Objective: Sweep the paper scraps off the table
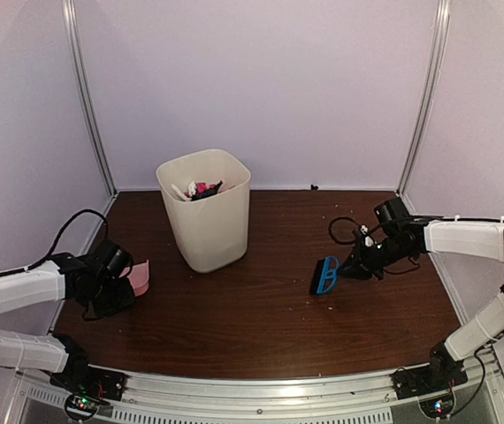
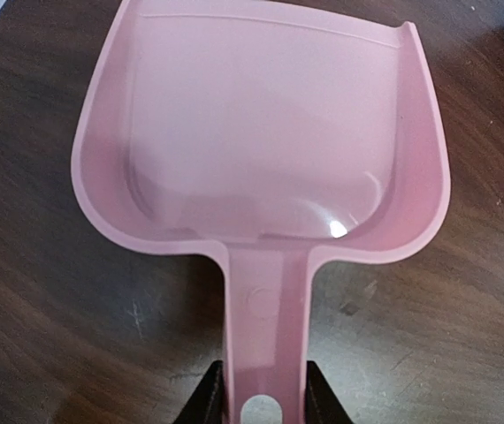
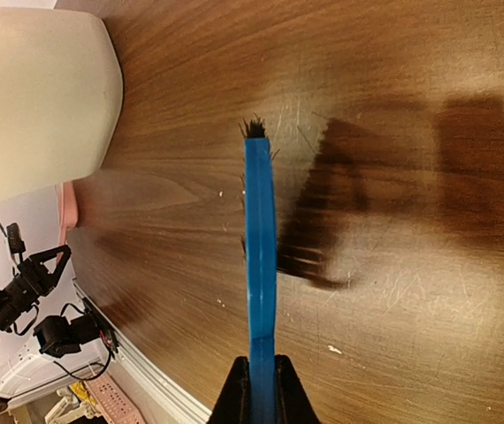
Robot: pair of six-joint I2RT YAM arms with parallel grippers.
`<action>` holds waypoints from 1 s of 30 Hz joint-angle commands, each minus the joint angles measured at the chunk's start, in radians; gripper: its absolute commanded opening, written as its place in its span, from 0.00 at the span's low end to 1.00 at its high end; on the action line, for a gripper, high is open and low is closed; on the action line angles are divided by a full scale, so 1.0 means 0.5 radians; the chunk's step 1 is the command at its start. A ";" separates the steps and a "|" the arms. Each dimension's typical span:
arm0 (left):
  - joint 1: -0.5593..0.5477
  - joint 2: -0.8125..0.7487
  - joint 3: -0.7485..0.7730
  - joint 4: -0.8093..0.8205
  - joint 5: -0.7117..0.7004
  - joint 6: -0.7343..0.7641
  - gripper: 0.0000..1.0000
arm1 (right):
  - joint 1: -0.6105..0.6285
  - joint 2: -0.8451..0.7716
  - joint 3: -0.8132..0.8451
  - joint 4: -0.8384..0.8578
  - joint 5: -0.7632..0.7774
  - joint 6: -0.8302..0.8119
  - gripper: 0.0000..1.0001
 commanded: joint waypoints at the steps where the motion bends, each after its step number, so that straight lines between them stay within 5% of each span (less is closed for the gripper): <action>1: -0.103 -0.147 -0.114 -0.193 0.240 -0.121 0.00 | -0.014 0.044 -0.050 0.003 -0.224 -0.121 0.00; 11: -0.247 -0.010 -0.096 -0.220 0.296 -0.196 0.00 | -0.010 0.224 -0.083 -0.067 -0.300 -0.222 0.01; 19: -0.252 -0.007 -0.108 -0.158 0.346 -0.186 0.15 | -0.010 0.238 -0.111 -0.158 -0.172 -0.255 0.24; 26: -0.252 0.037 -0.110 -0.129 0.387 -0.200 0.29 | -0.010 0.173 -0.086 -0.249 -0.039 -0.269 0.32; 30: -0.252 0.008 -0.097 -0.132 0.385 -0.202 0.46 | -0.011 0.138 -0.038 -0.334 0.042 -0.282 0.38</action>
